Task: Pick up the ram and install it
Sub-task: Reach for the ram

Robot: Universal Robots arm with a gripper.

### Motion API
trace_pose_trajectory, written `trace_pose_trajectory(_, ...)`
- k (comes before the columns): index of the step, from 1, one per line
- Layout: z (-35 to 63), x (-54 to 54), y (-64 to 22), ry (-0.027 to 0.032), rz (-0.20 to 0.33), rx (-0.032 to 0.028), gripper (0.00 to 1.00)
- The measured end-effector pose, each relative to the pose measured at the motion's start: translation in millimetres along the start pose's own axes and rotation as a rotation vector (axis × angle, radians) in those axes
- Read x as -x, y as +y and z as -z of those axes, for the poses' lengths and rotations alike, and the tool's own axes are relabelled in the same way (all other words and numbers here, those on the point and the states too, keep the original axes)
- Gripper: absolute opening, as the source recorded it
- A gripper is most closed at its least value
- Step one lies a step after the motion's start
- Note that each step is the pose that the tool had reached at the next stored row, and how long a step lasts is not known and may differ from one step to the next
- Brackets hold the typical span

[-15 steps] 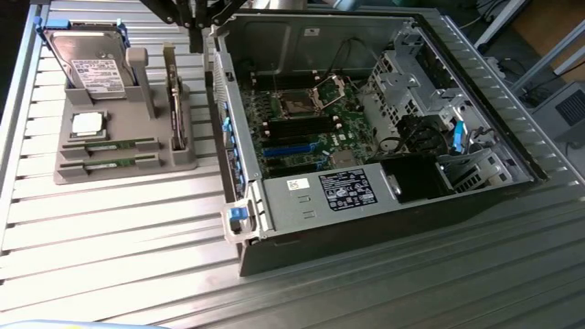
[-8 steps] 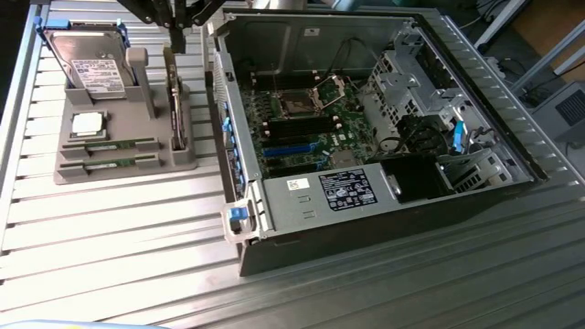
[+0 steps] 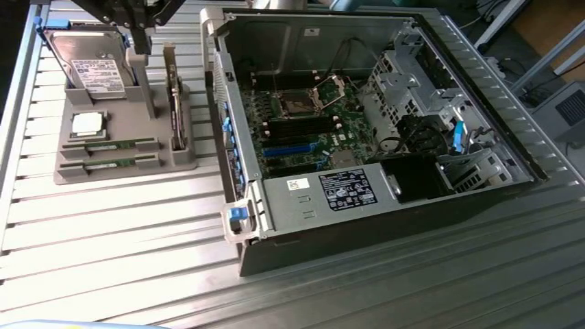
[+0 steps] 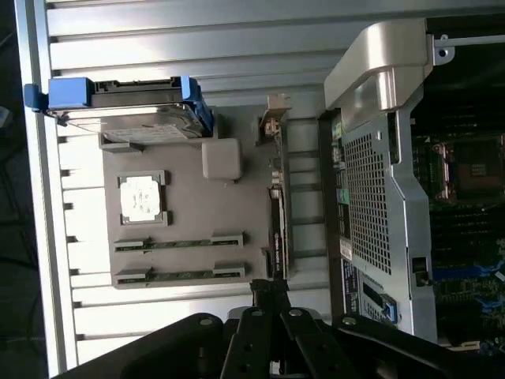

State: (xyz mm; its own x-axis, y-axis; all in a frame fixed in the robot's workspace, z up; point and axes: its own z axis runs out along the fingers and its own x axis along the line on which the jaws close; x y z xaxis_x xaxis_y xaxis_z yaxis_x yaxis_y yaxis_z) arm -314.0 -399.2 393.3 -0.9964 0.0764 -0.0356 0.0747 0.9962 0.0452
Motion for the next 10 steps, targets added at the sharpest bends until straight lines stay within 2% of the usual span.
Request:
trace_pose_trajectory(1,0.4,-9.0,-0.7,-0.0004,0.0,0.0,0.11)
trace_pose_trajectory(2,0.5,-13.4,-1.0,-0.0006,0.0,0.0,0.11)
trace_pose_trajectory(5,0.6,-13.9,-1.1,-0.0006,0.0,0.0001,0.11)
trace_pose_trajectory(6,0.7,-13.7,-3.4,-0.0005,0.0,0.0,0.11)
trace_pose_trajectory(7,0.8,-13.4,-7.0,-0.0006,0.0,0.0001,0.11)
trace_pose_trajectory(10,1.6,-12.0,-25.9,-0.0006,0.0,0.0001,0.11)
